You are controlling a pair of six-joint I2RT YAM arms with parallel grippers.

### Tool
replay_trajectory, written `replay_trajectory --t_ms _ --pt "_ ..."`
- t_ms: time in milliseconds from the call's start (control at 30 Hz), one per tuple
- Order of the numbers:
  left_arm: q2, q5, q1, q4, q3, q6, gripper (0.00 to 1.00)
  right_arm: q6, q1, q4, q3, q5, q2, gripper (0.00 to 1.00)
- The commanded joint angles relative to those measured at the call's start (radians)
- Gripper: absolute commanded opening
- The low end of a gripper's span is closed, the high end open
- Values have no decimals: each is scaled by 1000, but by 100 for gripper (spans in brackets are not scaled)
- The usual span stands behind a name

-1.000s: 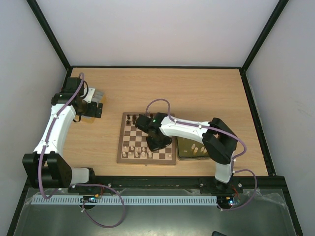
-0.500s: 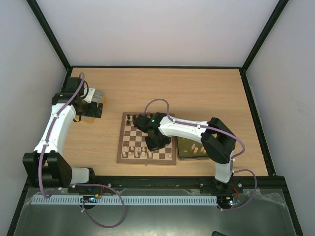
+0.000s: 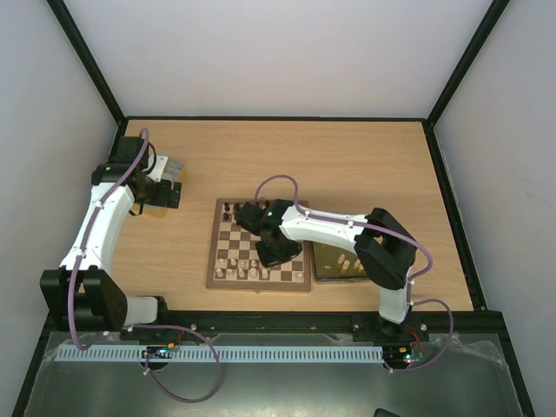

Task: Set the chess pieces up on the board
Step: Place the chess piece on the chessboard.

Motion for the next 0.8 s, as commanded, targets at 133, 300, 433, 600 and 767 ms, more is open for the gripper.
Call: replay_trajectory --t_ms 133,300,433,600,767 --pt "-12 -9 -1 -2 20 -10 99 10 20 -6 -3 -5 -10 2" --pt "-17 -9 0 -2 18 -11 99 14 21 -7 -8 1 -14 2" --pt "-19 -9 1 -3 18 -11 99 19 21 -9 -10 9 -16 2" --pt "-21 -9 1 -2 16 -10 99 24 21 -13 -10 17 -17 2" --pt "-20 -7 1 -1 15 -10 99 29 22 -18 -13 27 -22 2"
